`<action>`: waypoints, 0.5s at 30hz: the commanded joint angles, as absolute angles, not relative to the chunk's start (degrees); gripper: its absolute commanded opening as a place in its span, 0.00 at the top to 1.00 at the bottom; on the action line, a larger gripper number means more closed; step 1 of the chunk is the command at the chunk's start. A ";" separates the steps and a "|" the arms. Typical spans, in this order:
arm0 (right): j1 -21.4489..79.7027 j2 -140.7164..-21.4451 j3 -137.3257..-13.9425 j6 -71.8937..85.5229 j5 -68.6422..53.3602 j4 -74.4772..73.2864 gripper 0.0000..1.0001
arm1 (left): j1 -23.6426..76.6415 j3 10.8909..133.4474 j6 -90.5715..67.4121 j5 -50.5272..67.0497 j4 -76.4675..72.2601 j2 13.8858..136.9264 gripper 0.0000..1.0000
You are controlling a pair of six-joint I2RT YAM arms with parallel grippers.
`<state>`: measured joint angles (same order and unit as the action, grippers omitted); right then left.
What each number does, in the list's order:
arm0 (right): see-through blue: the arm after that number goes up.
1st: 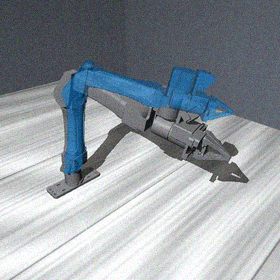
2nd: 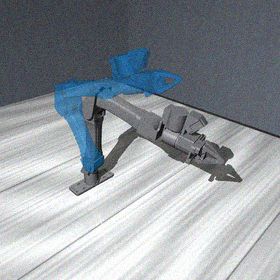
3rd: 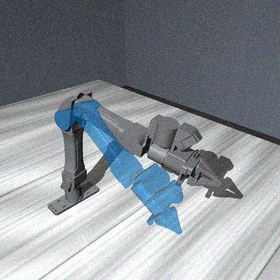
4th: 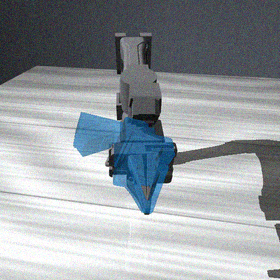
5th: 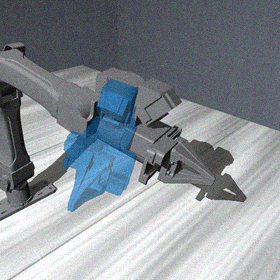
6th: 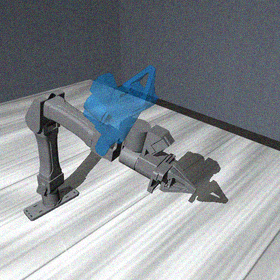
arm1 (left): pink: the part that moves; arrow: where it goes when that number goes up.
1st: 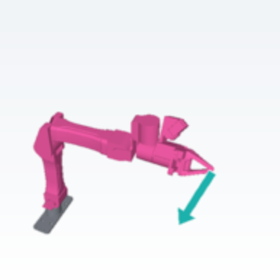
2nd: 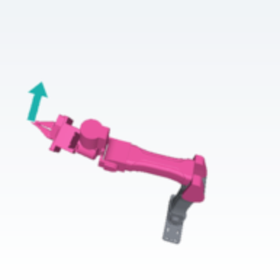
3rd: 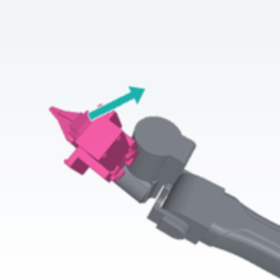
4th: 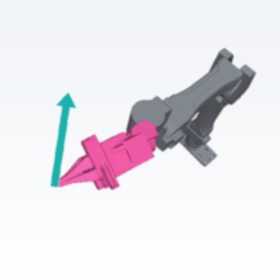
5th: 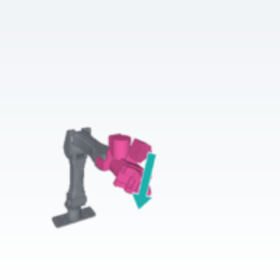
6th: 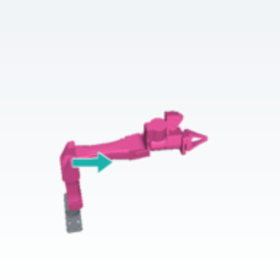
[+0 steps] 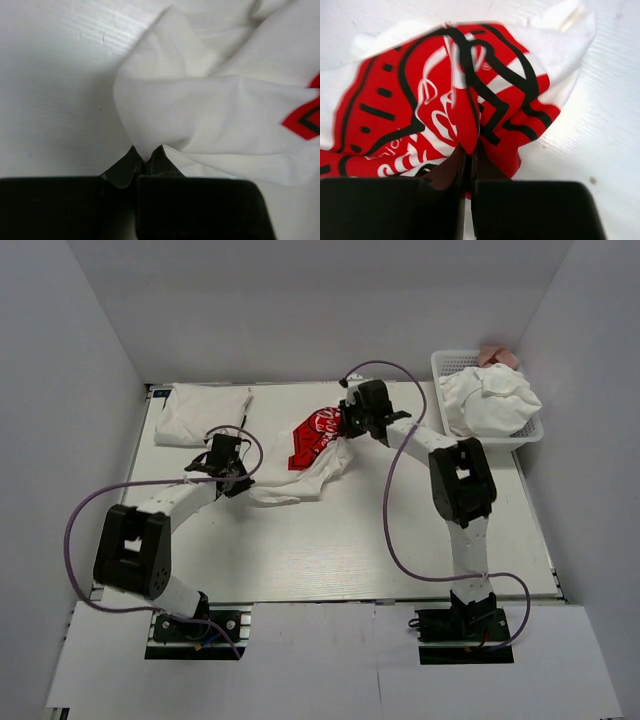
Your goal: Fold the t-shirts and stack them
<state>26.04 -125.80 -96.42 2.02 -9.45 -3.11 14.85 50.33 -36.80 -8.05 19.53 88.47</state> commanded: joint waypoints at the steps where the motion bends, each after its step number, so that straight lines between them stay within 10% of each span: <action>1: 26.19 -108.09 -88.21 3.78 -6.52 8.22 1.00 | 15.81 54.83 -34.90 -12.91 16.62 78.33 1.00; 15: 27.68 -64.71 -79.28 2.20 -1.21 1.24 1.00 | 15.82 69.60 -24.43 0.61 12.30 46.16 1.00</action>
